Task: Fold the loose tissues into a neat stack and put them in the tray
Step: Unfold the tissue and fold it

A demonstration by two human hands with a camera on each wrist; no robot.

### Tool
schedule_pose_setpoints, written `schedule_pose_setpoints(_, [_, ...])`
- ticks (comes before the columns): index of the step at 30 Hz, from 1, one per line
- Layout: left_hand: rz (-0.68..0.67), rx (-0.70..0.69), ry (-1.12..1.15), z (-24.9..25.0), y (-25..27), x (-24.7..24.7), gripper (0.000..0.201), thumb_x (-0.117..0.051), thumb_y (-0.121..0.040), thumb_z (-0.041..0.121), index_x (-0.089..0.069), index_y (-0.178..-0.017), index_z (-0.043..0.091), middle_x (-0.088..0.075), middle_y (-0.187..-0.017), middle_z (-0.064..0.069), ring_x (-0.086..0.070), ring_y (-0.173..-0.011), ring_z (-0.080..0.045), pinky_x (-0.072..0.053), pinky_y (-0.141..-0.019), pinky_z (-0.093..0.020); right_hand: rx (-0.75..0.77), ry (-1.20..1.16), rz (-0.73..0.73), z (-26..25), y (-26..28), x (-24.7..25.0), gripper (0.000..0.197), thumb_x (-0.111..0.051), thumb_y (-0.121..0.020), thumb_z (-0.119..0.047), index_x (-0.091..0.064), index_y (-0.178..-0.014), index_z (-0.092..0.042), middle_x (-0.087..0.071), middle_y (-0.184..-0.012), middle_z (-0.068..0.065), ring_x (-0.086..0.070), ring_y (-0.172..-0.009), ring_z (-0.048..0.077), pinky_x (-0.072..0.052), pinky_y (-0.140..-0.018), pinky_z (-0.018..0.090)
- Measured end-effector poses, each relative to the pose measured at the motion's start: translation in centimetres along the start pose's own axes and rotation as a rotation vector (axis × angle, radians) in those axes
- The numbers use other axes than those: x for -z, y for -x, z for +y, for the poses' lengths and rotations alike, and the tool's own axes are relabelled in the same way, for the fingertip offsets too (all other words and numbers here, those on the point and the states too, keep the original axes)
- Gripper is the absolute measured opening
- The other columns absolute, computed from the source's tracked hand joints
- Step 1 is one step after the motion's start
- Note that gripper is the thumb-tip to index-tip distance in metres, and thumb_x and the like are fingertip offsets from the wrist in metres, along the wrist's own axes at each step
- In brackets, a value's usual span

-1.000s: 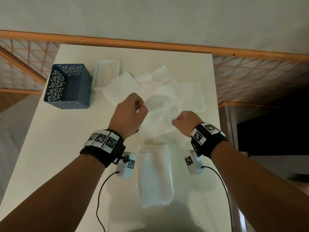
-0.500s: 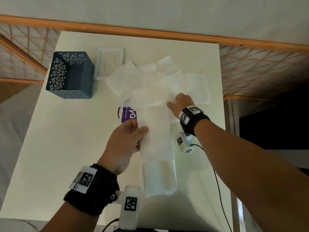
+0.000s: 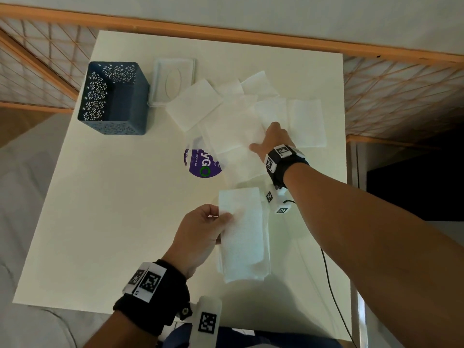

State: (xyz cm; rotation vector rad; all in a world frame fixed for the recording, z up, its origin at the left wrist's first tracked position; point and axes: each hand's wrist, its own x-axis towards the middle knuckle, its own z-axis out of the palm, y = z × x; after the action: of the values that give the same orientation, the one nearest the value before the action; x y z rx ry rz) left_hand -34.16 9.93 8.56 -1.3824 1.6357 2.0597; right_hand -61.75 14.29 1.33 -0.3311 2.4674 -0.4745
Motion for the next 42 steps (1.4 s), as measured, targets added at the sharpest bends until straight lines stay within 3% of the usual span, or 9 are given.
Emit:
schedule_pose_setpoints(6, [-0.019,-0.019,-0.116,-0.5,0.1,0.0,0.016,-0.071,-0.098,0.015,-0.065,-0.1,0.0,-0.065,-0.078,-0.014,-0.06,-0.07,-0.018,-0.057,-0.068,-0.031,0.014,-0.07,-0.012,0.2,-0.2,-0.3,0.05,-0.067,-0.095,-0.022,-0.042,-0.137,-0.013,-0.064,-0.122,0.009,-0.063,-0.101,0.031,-0.053,-0.086,0.038])
schedule_pose_setpoints(10, [-0.031,-0.059,-0.224,-1.0,0.1,-0.1,0.022,-0.073,-0.095,0.026,-0.065,-0.091,0.006,-0.064,-0.075,-0.012,-0.064,-0.072,-0.021,-0.061,-0.078,-0.05,0.029,-0.066,-0.022,0.6,-0.2,-0.1,0.05,-0.055,-0.099,-0.021,-0.043,-0.146,-0.018,-0.061,-0.126,0.006,-0.058,-0.097,0.027,-0.048,-0.083,0.035])
schedule_pose_setpoints(13, [0.041,-0.122,-0.41,-1.8,0.3,-0.2,0.026,-0.069,-0.096,0.031,-0.059,-0.078,0.016,-0.056,-0.062,0.011,-0.059,-0.066,-0.014,-0.056,-0.072,-0.044,0.024,-0.086,-0.01,0.8,0.0,0.0,0.051,-0.05,-0.101,-0.023,-0.041,-0.151,-0.018,-0.06,-0.129,0.005,-0.055,-0.097,0.026,-0.046,-0.084,0.034])
schedule_pose_setpoints(16, [0.149,-0.19,-0.54,-2.2,0.8,-0.5,0.03,-0.067,-0.095,0.036,-0.056,-0.072,0.02,-0.063,-0.073,0.005,-0.053,-0.065,-0.009,-0.043,-0.063,-0.028,0.016,-0.111,0.009,0.7,0.1,0.0,0.047,-0.052,-0.102,-0.022,-0.042,-0.147,-0.014,-0.061,-0.13,0.008,-0.055,-0.095,0.025,-0.045,-0.081,0.033])
schedule_pose_setpoints(22, [0.193,-0.267,-0.652,-2.5,0.4,-0.7,0.029,-0.066,-0.097,0.038,-0.058,-0.077,0.018,-0.06,-0.082,0.0,-0.055,-0.074,-0.017,-0.045,-0.066,-0.032,0.067,-0.062,0.038,0.1,0.4,1.0,0.043,-0.053,-0.102,-0.025,-0.052,-0.142,-0.01,-0.062,-0.134,0.008,-0.058,-0.103,0.024,-0.042,-0.081,0.03])
schedule_pose_setpoints(28, [0.192,-0.289,-0.711,-3.0,-0.5,-0.7,0.013,-0.066,-0.098,0.037,-0.064,-0.093,0.025,-0.055,-0.113,0.009,-0.059,-0.096,-0.022,-0.048,-0.091,-0.036,0.085,-0.093,0.112,0.2,1.0,1.9,0.016,-0.049,-0.098,-0.023,-0.051,-0.087,-0.012,-0.051,-0.077,0.002,-0.047,-0.069,0.022,-0.036,-0.055,0.028])
schedule_pose_setpoints(34, [0.212,-0.3,-0.759,-2.8,-0.4,-0.9,0.024,-0.069,-0.095,0.043,-0.06,-0.104,0.022,-0.055,-0.111,0.009,-0.061,-0.092,-0.017,-0.053,-0.087,-0.038,0.105,-0.181,0.092,0.3,2.0,3.4,0.021,-0.056,-0.096,-0.025,-0.059,-0.089,-0.005,-0.051,-0.079,0.003,-0.047,-0.07,0.021,-0.039,-0.06,0.029])
schedule_pose_setpoints(39, [0.288,-0.313,-0.581,-1.0,0.4,-0.6,0.042,-0.07,-0.095,0.044,-0.054,-0.129,0.026,-0.053,-0.128,0.014,-0.059,-0.111,-0.008,-0.047,-0.089,-0.029,0.147,-0.349,0.087,0.2,4.2,5.4,0.018,-0.062,-0.096,-0.03,-0.056,-0.085,-0.017,-0.055,-0.075,-0.006,-0.05,-0.064,0.013,-0.038,-0.055,0.026])
schedule_pose_setpoints(42, [0.332,-0.417,-0.499,0.8,0.6,-0.3,0.035,-0.07,-0.096,0.039,-0.055,-0.126,0.027,-0.056,-0.126,0.014,-0.059,-0.111,-0.005,-0.042,-0.083,-0.02,0.143,-0.538,0.064,0.0,6.5,6.6,0.027,-0.066,-0.093,-0.03,-0.049,-0.074,-0.019,-0.051,-0.071,-0.005,-0.048,-0.063,0.015,-0.04,-0.057,0.027])
